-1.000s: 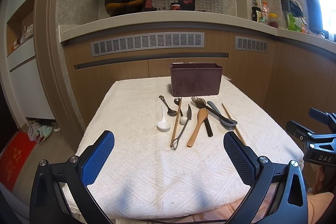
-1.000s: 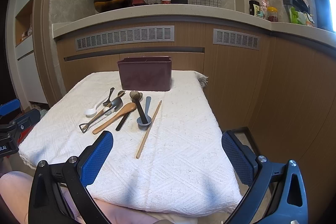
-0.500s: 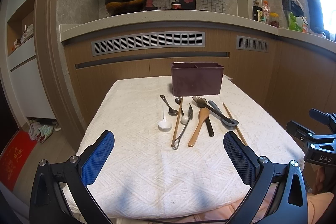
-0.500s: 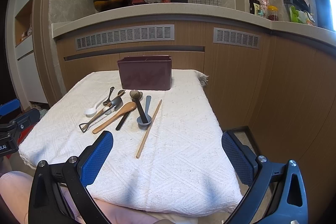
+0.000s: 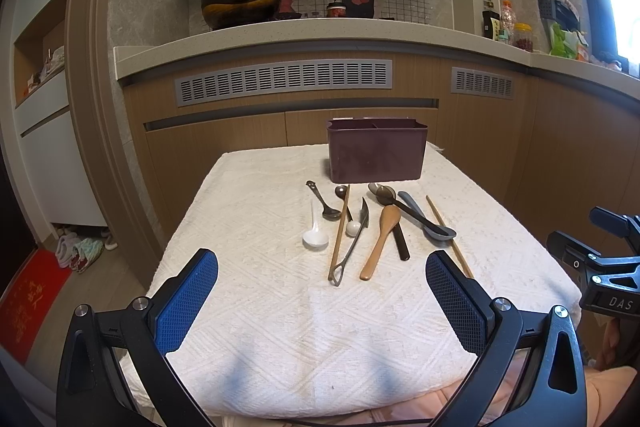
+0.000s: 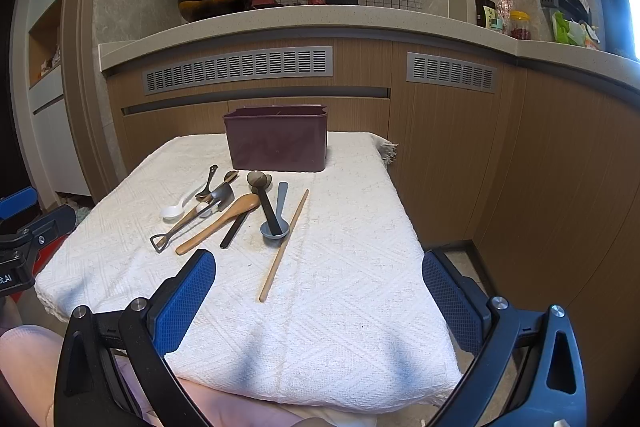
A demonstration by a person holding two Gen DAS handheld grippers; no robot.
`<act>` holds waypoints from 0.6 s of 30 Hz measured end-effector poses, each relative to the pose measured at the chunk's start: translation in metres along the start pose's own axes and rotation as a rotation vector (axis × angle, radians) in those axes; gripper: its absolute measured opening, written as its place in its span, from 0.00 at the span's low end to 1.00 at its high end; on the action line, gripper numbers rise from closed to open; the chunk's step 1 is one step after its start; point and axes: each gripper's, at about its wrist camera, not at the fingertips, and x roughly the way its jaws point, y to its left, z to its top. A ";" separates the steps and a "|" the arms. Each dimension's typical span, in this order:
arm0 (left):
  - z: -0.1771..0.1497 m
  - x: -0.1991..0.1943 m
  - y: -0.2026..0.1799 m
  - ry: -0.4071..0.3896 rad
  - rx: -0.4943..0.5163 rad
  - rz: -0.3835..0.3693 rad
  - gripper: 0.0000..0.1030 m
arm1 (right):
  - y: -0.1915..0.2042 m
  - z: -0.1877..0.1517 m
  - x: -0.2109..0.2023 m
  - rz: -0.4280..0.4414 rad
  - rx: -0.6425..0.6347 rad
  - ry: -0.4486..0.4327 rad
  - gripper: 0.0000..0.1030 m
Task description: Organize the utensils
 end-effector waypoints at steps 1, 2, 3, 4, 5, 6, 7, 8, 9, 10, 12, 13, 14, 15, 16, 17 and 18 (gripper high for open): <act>0.000 0.000 0.000 -0.001 -0.001 0.000 1.00 | 0.000 0.000 0.001 0.000 0.000 0.000 1.00; 0.000 0.000 0.001 -0.001 -0.001 0.000 1.00 | 0.000 0.000 0.000 0.000 0.000 0.000 1.00; 0.000 0.000 0.000 0.000 -0.001 0.000 1.00 | 0.000 0.000 0.000 0.000 0.000 0.000 1.00; 0.000 0.000 0.001 0.001 -0.001 0.001 1.00 | 0.000 0.000 0.000 -0.001 -0.001 0.000 1.00; 0.000 0.000 0.002 0.003 -0.001 0.001 1.00 | 0.001 0.000 0.001 -0.001 -0.003 0.001 1.00; -0.001 0.001 0.004 0.007 -0.001 -0.001 1.00 | 0.001 0.000 0.002 0.001 -0.005 0.002 1.00; -0.001 0.002 0.005 0.012 -0.002 -0.004 1.00 | 0.001 0.001 0.004 0.001 -0.009 0.003 1.00; -0.001 0.004 0.007 0.019 -0.001 -0.011 1.00 | 0.001 0.001 0.006 0.000 -0.013 0.003 1.00; 0.000 0.007 0.009 0.026 0.001 -0.017 1.00 | 0.001 0.003 0.007 -0.002 -0.016 0.002 1.00; 0.001 0.011 0.010 0.035 0.004 -0.023 1.00 | 0.001 0.006 0.010 -0.008 -0.022 0.000 1.00; 0.008 0.022 0.012 0.047 0.006 -0.041 1.00 | 0.001 0.014 0.016 -0.033 -0.044 -0.012 1.00; 0.012 0.029 0.014 0.049 0.010 -0.047 1.00 | 0.002 0.020 0.021 -0.045 -0.057 -0.020 1.00; 0.015 0.035 0.015 0.051 0.016 -0.049 1.00 | 0.003 0.027 0.025 -0.051 -0.067 -0.028 1.00; 0.020 0.044 0.018 0.056 0.024 -0.049 1.00 | 0.004 0.036 0.030 -0.050 -0.075 -0.034 1.00; 0.025 0.051 0.019 0.063 0.030 -0.053 1.00 | 0.005 0.043 0.037 -0.049 -0.087 -0.033 1.00; 0.030 0.061 0.022 0.076 0.031 -0.066 1.00 | 0.007 0.050 0.045 -0.044 -0.101 -0.025 1.00; 0.034 0.069 0.025 0.089 0.029 -0.085 1.00 | 0.009 0.058 0.054 -0.031 -0.116 -0.014 1.00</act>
